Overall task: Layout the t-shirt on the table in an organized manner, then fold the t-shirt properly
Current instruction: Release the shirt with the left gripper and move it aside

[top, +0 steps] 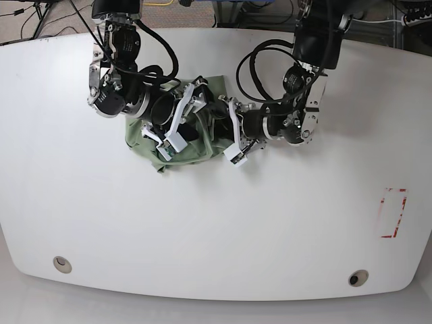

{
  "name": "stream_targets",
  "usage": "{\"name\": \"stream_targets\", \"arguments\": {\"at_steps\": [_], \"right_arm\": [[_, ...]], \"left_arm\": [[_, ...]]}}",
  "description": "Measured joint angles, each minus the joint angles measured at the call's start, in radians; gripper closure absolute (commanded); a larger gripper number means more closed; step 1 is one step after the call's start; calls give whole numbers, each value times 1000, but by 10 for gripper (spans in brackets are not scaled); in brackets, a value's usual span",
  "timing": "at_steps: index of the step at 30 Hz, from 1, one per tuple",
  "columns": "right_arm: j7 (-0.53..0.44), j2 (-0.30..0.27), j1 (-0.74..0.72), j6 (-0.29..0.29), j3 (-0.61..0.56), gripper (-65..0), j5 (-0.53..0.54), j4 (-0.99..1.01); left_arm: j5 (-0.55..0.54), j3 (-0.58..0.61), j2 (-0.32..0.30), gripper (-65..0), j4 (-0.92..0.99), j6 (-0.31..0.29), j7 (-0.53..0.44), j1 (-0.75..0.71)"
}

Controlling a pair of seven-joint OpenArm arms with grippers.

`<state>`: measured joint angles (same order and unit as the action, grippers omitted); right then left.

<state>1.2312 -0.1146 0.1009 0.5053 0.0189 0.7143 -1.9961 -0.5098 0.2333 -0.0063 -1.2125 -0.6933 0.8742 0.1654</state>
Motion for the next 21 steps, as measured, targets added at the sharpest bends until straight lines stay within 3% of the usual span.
{"name": "stream_targets", "arguments": {"at_steps": [8, 16, 21], "right_arm": [[0, -36, -9, 0, 2, -501, -1, 0], [0, -66, -9, 1, -2, -501, 0, 0], [0, -69, -9, 33, -23, -501, -3, 0]], "left_arm": [[-78, 3, -77, -310, -59, 16, 34, 6], [-190, 0, -168, -310, -150, 23, 52, 4], [-282, 2, -210, -308, -169, 20, 50, 6]]}}
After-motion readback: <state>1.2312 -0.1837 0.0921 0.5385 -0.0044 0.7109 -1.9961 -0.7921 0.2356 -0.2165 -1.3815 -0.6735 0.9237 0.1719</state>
